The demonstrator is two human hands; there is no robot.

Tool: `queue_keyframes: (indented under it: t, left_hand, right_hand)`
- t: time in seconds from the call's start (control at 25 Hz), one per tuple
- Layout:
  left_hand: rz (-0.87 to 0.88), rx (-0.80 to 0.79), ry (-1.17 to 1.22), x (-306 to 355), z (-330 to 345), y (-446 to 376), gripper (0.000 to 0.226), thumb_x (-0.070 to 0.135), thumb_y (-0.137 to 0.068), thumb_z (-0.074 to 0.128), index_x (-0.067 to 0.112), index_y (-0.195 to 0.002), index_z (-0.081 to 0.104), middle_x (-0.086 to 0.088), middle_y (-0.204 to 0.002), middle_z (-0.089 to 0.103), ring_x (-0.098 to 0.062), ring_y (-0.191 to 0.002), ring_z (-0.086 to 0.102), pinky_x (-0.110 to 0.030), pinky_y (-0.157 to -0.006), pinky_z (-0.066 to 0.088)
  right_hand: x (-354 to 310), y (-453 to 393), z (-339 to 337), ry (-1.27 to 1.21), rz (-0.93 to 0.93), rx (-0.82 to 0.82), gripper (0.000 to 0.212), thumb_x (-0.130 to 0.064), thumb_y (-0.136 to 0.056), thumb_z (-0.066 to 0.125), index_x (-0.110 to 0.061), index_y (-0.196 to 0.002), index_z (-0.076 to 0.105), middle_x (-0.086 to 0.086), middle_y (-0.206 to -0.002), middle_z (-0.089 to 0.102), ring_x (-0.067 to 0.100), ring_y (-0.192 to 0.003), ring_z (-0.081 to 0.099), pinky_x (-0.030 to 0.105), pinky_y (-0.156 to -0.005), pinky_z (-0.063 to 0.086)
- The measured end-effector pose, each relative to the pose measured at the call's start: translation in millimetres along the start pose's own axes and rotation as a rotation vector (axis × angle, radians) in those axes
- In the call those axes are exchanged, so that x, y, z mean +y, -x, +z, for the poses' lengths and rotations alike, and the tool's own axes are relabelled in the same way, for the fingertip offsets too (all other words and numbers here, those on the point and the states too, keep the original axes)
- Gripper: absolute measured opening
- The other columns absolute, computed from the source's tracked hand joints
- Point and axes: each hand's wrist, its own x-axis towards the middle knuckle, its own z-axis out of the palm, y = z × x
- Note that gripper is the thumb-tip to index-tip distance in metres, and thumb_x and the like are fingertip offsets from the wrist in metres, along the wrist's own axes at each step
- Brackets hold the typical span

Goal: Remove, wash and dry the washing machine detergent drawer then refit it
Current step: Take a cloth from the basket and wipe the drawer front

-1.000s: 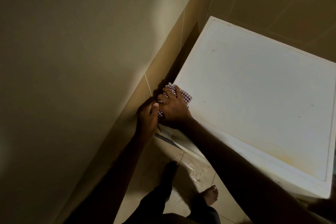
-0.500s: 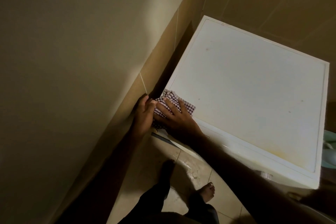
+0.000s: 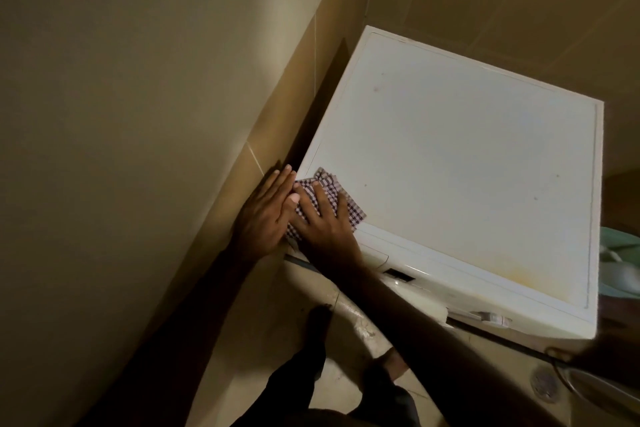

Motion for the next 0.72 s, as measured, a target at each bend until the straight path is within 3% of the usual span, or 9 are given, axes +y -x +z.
queue_keyframes:
  t: [0.16, 0.28, 0.4, 0.56, 0.64, 0.72]
  left_hand:
    - [-0.042, -0.089, -0.042, 2.3, 2.0, -6.0, 0.066, 0.056, -0.108, 0.015, 0.021, -0.164, 0.024, 0.004, -0.173, 0.018, -0.011, -0.159, 0.013, -0.046, -0.128, 0.022]
    - [0.172, -0.071, -0.316, 14.4, 8.1, 6.0, 0.065, 0.053, -0.109, 0.018, 0.018, -0.164, 0.025, -0.003, -0.173, 0.017, -0.019, -0.16, 0.013, -0.057, -0.125, 0.02]
    - [0.359, -0.08, -0.363, 30.8, 21.5, 13.0, 0.062, 0.047, -0.11, 0.031, 0.015, -0.163, 0.029, -0.008, -0.172, 0.02, -0.023, -0.16, 0.016, -0.058, -0.124, 0.02]
    - [0.199, 0.074, -0.258, 25.6, 15.4, 8.9, 0.057, 0.036, -0.111, 0.032, 0.011, -0.162, 0.028, -0.007, -0.171, 0.023, -0.022, -0.159, 0.018, -0.057, -0.124, 0.023]
    - [0.167, 0.118, -0.228, 16.0, 9.8, 4.7, 0.057, 0.036, -0.113, 0.027, 0.011, -0.163, 0.026, -0.006, -0.171, 0.025, -0.02, -0.159, 0.02, -0.056, -0.124, 0.025]
    - [0.261, 0.106, -0.218, 14.6, 11.4, 2.4, 0.056, 0.035, -0.113, 0.028, 0.012, -0.164, 0.024, -0.004, -0.172, 0.023, -0.02, -0.159, 0.021, -0.056, -0.123, 0.027]
  right_hand:
    - [-10.3, -6.8, 4.4, -0.043, 0.051, -0.001, 0.077, -0.048, -0.098, 0.062, -0.02, -0.16, 0.027, 0.015, -0.169, 0.022, 0.044, -0.155, 0.016, 0.072, -0.118, 0.013]
    - [23.4, 43.4, 0.0, -0.026, 0.12, -0.009, 0.074, -0.06, -0.098, 0.049, -0.025, -0.161, 0.028, 0.013, -0.169, 0.023, 0.043, -0.155, 0.017, 0.071, -0.119, 0.011]
    - [55.4, 104.6, -12.1, -0.003, 0.263, -0.026, 0.076, -0.066, -0.1, 0.04, -0.026, -0.163, 0.024, 0.013, -0.171, 0.015, 0.041, -0.157, 0.012, 0.071, -0.119, 0.011]
    - [52.3, 116.5, -21.8, -0.026, 0.414, -0.07, 0.077, -0.066, -0.101, 0.037, -0.024, -0.164, 0.021, 0.015, -0.172, 0.01, 0.044, -0.157, 0.007, 0.073, -0.118, 0.011]
    - [30.2, 85.2, -20.3, -0.04, 0.383, -0.043, 0.072, -0.057, -0.102, 0.045, -0.022, -0.162, 0.026, 0.019, -0.169, 0.018, 0.049, -0.154, 0.015, 0.076, -0.114, 0.019]
    - [2.6, 43.4, -12.2, -0.04, 0.267, -0.002, 0.067, -0.047, -0.103, 0.052, -0.021, -0.161, 0.031, 0.021, -0.167, 0.025, 0.051, -0.151, 0.022, 0.075, -0.11, 0.029]
